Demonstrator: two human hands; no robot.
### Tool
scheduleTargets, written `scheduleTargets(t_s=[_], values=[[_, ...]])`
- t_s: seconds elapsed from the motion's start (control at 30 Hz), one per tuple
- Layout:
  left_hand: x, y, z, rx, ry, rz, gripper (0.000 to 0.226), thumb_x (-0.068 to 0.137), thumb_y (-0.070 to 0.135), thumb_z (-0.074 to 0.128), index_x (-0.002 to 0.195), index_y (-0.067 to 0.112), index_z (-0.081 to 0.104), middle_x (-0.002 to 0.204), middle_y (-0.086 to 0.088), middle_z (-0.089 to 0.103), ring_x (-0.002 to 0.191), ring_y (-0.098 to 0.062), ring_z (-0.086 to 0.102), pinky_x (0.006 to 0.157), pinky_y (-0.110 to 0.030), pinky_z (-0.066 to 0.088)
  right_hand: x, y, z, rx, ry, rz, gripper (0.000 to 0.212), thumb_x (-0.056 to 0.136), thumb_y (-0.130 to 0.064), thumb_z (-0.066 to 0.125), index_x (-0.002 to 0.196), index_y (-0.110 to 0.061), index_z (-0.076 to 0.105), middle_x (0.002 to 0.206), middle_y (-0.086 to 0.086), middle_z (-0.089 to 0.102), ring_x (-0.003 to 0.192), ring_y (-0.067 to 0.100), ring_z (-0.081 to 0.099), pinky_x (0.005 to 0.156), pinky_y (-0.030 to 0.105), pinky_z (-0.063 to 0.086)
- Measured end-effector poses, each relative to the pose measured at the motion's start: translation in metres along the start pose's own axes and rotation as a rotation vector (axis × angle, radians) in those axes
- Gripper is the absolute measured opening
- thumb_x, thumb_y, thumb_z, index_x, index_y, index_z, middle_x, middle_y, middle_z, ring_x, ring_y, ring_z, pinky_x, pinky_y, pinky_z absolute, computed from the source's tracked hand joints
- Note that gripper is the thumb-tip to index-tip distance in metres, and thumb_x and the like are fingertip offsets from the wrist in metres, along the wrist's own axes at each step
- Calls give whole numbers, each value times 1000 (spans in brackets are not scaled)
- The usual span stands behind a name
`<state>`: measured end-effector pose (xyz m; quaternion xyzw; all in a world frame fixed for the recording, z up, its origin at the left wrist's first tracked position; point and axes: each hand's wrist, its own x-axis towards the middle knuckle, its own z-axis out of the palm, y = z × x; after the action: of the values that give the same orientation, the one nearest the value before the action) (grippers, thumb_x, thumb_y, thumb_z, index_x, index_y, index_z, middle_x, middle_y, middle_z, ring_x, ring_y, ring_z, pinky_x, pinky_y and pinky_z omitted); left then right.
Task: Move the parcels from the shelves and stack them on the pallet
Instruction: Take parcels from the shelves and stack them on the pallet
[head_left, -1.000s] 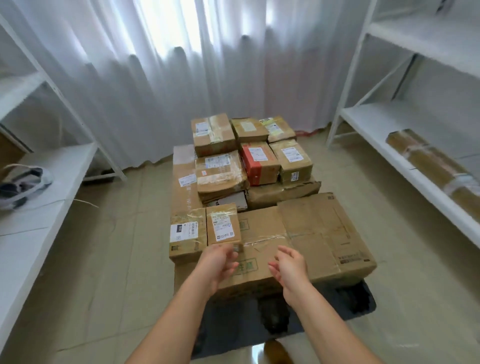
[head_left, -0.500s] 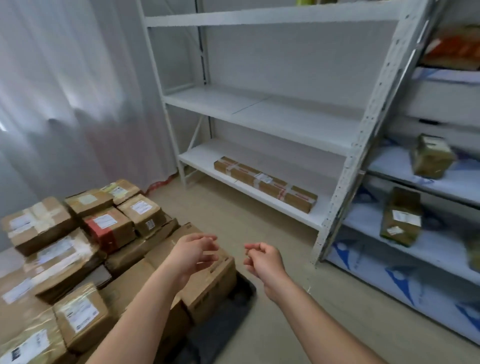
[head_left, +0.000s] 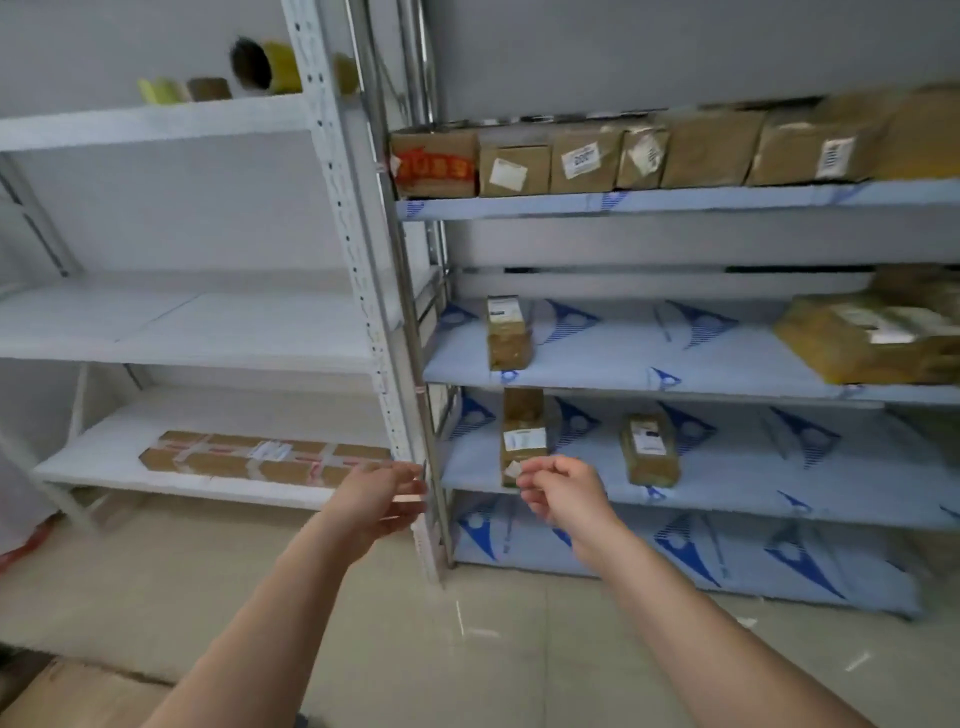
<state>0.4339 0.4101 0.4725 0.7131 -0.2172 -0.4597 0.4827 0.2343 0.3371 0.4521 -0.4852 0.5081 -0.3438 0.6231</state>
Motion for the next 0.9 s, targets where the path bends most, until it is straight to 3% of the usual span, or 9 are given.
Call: scheduleTargets(t_s=[0.17, 0.33, 0.53, 0.67, 0.77, 0.9], values=[[40, 54, 123, 119, -165, 13, 16, 99, 17, 56, 110, 9, 65, 105, -12, 70, 94, -27, 68, 77, -34, 56, 58, -30, -117, 47, 222, -39, 23, 95, 1, 48, 93, -13, 67, 85, 6, 70, 73, 13, 60, 63, 22, 49], [77, 94, 210, 217, -329, 42, 15, 100, 16, 55, 109, 11, 65, 108, -11, 69, 103, -30, 66, 93, -40, 55, 105, -35, -178, 151, 345, 6, 23, 94, 3, 50, 94, -11, 68, 92, 10, 71, 76, 13, 61, 66, 22, 52], [151, 134, 285, 305, -406, 56, 19, 100, 14, 51, 110, 10, 67, 108, -11, 71, 95, -27, 68, 77, -32, 56, 168, -52, -222, 155, 423, 26, 21, 95, 1, 52, 93, -14, 67, 95, 6, 69, 78, 13, 62, 63, 18, 51], [192, 174, 345, 313, -437, 86, 19, 102, 15, 50, 111, 9, 66, 107, -10, 69, 99, -28, 67, 82, -33, 57, 215, -72, -268, 204, 536, 15, 22, 94, 3, 54, 88, -15, 66, 89, 6, 67, 71, 12, 61, 55, 15, 48], [212, 196, 397, 337, -508, 120, 20, 102, 16, 49, 112, 9, 64, 105, -9, 70, 92, -25, 68, 86, -35, 56, 241, -82, -306, 193, 616, 12, 19, 94, 1, 54, 97, -14, 67, 85, 7, 64, 67, 13, 58, 51, 16, 45], [229, 201, 466, 344, -592, 91, 17, 101, 16, 49, 111, 9, 61, 100, -9, 70, 83, -25, 66, 76, -31, 54, 274, -87, -359, 118, 670, 58, 30, 91, 1, 50, 99, -26, 58, 74, 10, 56, 57, 14, 47, 51, 22, 37]])
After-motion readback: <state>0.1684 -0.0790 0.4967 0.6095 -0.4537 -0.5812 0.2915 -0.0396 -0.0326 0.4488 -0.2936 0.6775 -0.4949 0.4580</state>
